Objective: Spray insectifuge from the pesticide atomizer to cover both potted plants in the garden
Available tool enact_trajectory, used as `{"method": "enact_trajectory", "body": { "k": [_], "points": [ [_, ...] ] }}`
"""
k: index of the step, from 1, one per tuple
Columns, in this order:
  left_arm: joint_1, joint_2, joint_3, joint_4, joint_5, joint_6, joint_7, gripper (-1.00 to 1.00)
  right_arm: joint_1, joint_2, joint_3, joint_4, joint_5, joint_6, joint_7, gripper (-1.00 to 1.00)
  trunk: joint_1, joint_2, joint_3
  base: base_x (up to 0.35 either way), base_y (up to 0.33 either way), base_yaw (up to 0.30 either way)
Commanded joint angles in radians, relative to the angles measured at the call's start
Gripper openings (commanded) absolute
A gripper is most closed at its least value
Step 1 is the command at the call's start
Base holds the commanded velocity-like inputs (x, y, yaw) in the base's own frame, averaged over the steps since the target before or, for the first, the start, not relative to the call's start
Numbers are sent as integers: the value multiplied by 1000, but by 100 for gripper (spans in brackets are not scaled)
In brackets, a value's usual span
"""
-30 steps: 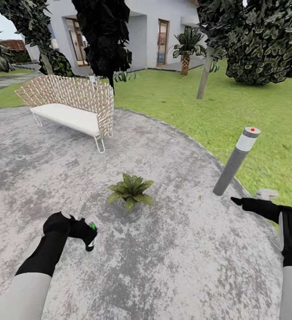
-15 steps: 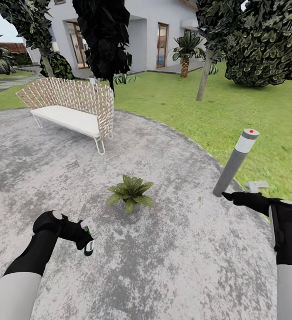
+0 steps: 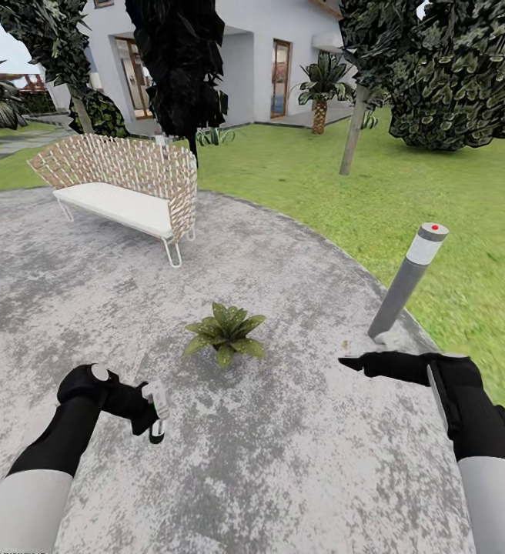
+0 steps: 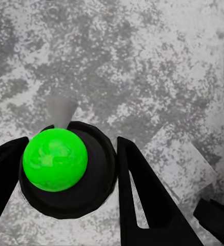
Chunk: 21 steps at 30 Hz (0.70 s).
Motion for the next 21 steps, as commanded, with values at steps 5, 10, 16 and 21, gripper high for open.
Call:
{"method": "enact_trajectory", "body": {
  "k": [5,10,16,21],
  "points": [
    [-14,-22,-54,-3,-3,4,-61,-100,-5,1,20,1,15,2,147,100,0,0,-1,0,0,0],
    [-17,-75,-185,-1,1,-30,-77,-100,-9,9,226,3,17,1,151,100,0,0,-1,0,0,0],
    [-17,-120,-265,0,-5,-31,-119,-100,-10,81,293,1,20,1,153,-100,0,0,-1,0,0,0],
    [-17,-120,-296,2,-43,-29,-119,-100,-12,129,313,1,21,2,155,-100,0,0,-1,0,0,0]
  ]
}}
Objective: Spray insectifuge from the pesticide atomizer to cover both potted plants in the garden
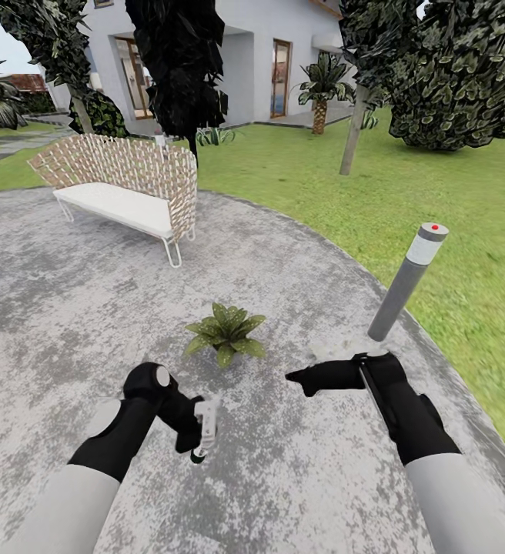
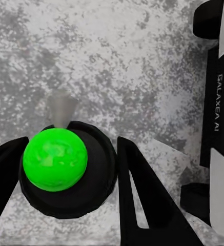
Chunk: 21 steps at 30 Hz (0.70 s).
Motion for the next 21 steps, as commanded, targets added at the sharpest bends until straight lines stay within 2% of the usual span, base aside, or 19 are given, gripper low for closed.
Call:
{"method": "enact_trajectory", "body": {
  "k": [1,2,5,9,13,17,18,21],
  "points": [
    [-1,0,-1,0,-41,11,-6,-100,-1,9,14,-1,8,4,7,-100,0,0,-1,0,0,0],
    [-1,-1,-2,1,-76,12,-6,-100,-1,18,38,-1,8,5,7,-100,0,0,-1,0,0,0],
    [-1,0,-2,2,-136,13,-6,-100,-1,34,103,-2,8,6,8,-100,0,0,-1,0,0,0],
    [-31,0,-2,4,-179,45,-6,-100,-1,73,126,-3,8,6,8,-100,0,0,-1,0,0,0],
    [-48,-3,-3,14,-211,77,-6,-100,-1,83,132,-5,8,6,8,-100,0,0,-1,0,0,0],
    [-49,-33,-3,18,-285,82,-6,-100,-1,86,221,-6,8,8,7,-100,0,0,-1,0,0,0],
    [-50,-40,-3,26,-309,82,-6,-100,-1,87,233,-6,8,8,7,-100,0,0,-1,0,0,0],
    [-50,-58,-3,48,-347,82,-6,-100,-1,89,244,-10,8,8,8,-100,0,0,-1,0,0,0]
  ]
}}
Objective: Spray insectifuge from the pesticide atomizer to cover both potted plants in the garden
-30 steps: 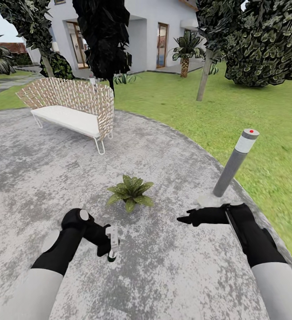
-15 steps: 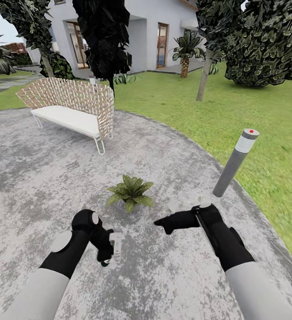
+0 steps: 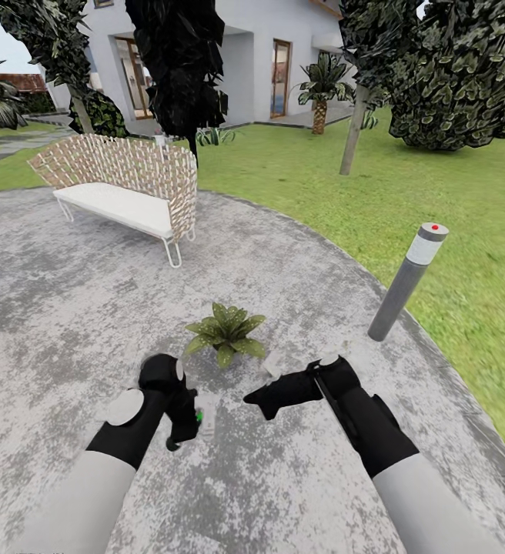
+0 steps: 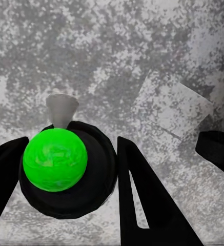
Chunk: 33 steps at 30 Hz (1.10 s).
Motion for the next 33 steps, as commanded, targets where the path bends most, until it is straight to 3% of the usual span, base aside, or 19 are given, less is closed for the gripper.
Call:
{"method": "enact_trajectory", "body": {
  "k": [1,11,20,33],
  "points": [
    [-1,-8,-1,3,-15,10,-6,-100,-1,2,0,-4,8,6,7,-100,0,0,-1,0,0,0],
    [-1,-52,-4,6,-24,9,-6,-100,-1,16,2,-11,8,7,7,-100,0,0,-1,0,0,0],
    [-1,-75,-4,2,-19,7,-6,-100,-1,16,2,-11,8,7,7,-100,0,0,-1,0,0,0],
    [-1,-90,-5,-33,-13,6,-6,-100,-1,15,2,-11,8,7,7,-100,0,0,-1,0,0,0]
  ]
}}
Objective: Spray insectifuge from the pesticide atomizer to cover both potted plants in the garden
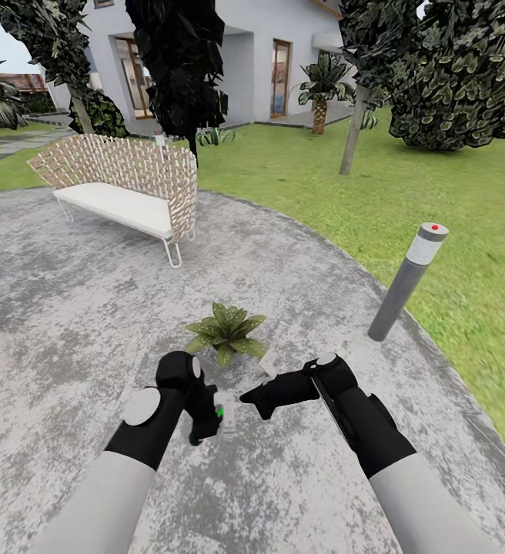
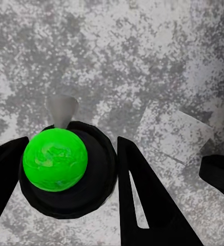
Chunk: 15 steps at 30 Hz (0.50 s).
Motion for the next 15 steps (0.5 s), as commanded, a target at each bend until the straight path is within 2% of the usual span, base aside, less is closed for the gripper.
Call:
{"method": "enact_trajectory", "body": {
  "k": [1,6,15],
  "points": [
    [-1,-3,-1,-2,-5,10,-6,-100,-1,1,-1,-1,8,5,7,-100,0,0,-1,0,0,0],
    [-1,-16,-2,-2,-5,10,-6,-100,-1,1,-1,-1,8,5,7,-100,0,0,-1,0,0,0],
    [-1,-16,-6,-20,1,10,-6,-100,-1,1,0,-1,8,5,7,-100,0,0,-1,0,0,0]
  ]
}}
